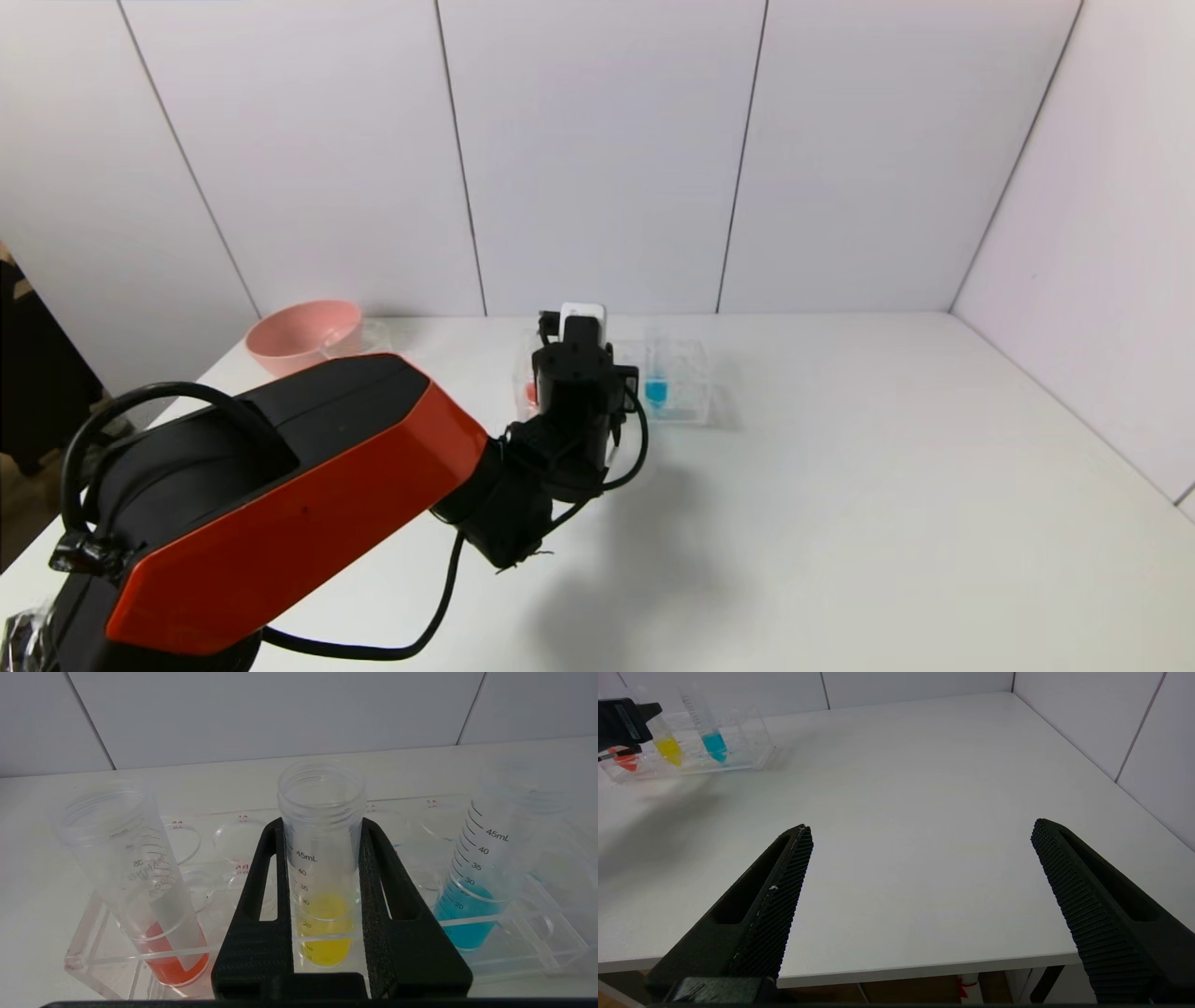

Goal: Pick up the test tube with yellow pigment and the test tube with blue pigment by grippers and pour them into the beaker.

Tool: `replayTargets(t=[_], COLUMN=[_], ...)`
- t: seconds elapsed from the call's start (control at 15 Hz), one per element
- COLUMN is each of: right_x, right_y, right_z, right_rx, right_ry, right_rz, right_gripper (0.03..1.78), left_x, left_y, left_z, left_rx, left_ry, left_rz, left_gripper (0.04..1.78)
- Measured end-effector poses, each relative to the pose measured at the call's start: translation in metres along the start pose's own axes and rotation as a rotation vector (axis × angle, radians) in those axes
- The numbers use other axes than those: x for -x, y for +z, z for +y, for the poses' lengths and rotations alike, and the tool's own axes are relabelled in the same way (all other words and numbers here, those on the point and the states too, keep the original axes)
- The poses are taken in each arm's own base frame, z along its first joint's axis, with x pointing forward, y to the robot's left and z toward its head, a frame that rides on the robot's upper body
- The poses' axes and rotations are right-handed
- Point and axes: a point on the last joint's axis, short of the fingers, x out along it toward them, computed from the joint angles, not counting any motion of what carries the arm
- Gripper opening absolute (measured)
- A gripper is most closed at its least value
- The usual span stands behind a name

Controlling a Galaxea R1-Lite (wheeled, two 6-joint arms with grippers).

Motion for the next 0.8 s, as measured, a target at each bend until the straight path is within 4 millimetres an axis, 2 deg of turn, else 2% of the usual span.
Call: replayTargets(t=[0.47, 0.8], right_x=[0.000, 0.000], right_y=[0.000, 0.000], right_z=[0.000, 0.000], right_rx=[0.000, 0.000], right_ry=[0.000, 0.000], right_rz=[0.000, 0.000], right_gripper=[1.71, 1.71], left_x=[0.009, 0.015], left_y=[0.026, 0.055], left_z=[0.001, 0.003], left_rx=[0.003, -0.002], left_ry=[-0.001, -0.004], left_rz=[-0.003, -0.003], left_gripper=[0.43, 0.43])
